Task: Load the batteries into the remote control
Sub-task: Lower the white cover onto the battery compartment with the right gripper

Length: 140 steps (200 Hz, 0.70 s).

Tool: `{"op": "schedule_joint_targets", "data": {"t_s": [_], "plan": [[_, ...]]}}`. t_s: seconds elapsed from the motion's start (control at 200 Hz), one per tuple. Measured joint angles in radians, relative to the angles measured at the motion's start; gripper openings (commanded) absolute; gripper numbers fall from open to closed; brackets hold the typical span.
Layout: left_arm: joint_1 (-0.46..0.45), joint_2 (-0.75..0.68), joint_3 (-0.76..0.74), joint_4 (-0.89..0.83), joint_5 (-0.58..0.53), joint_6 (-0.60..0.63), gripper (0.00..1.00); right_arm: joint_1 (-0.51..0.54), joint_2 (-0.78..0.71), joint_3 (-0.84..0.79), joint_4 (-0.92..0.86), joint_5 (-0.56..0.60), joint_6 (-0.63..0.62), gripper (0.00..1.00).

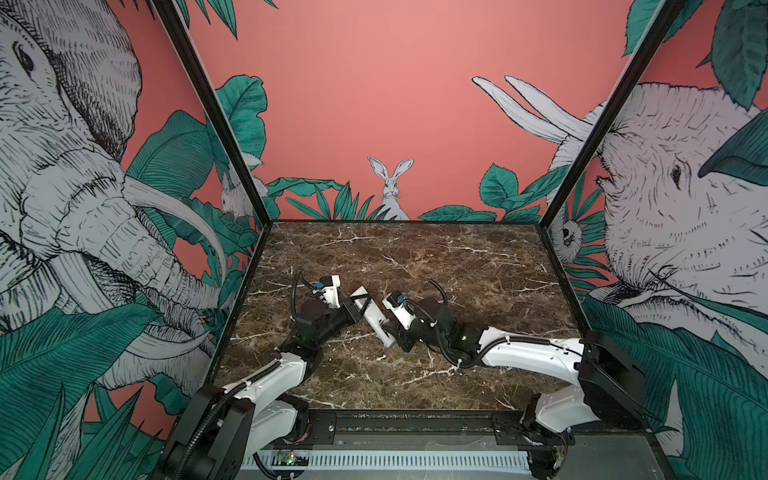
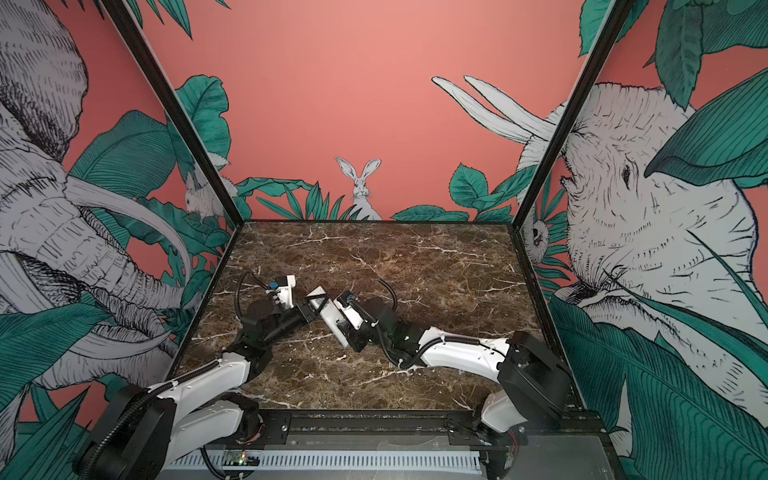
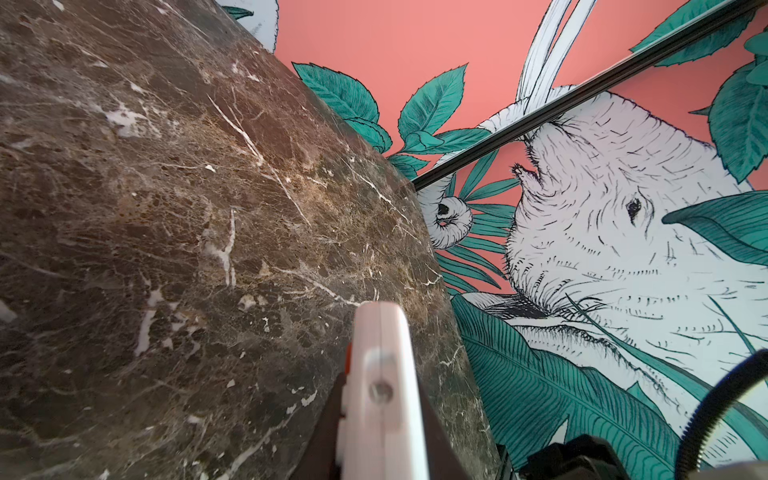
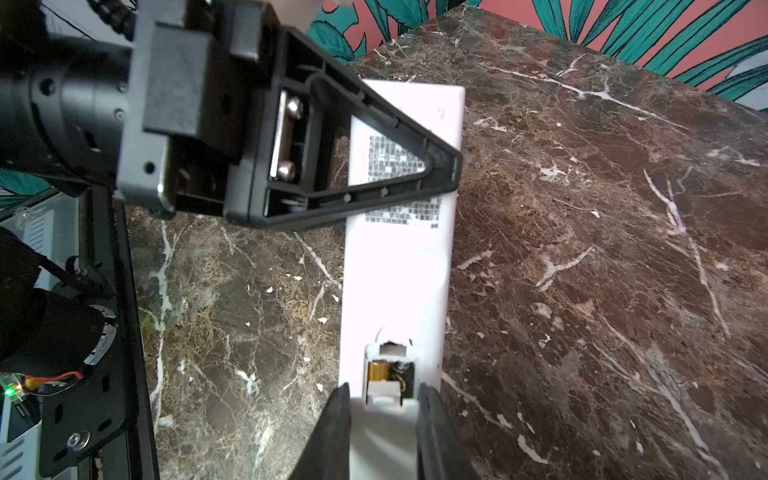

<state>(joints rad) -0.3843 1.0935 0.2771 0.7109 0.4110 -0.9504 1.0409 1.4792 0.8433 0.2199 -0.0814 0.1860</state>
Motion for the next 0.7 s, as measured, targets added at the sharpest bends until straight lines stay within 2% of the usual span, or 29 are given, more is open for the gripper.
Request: {"op": "schedule_joint_targets", "data": {"t_s": [0.7], "plan": [[0.000, -0.005, -0.005, -0.001, 0.000, 0.000, 0.00, 0.000, 0.033, 0.007, 0.019, 0.000, -0.003, 0.09]]}}
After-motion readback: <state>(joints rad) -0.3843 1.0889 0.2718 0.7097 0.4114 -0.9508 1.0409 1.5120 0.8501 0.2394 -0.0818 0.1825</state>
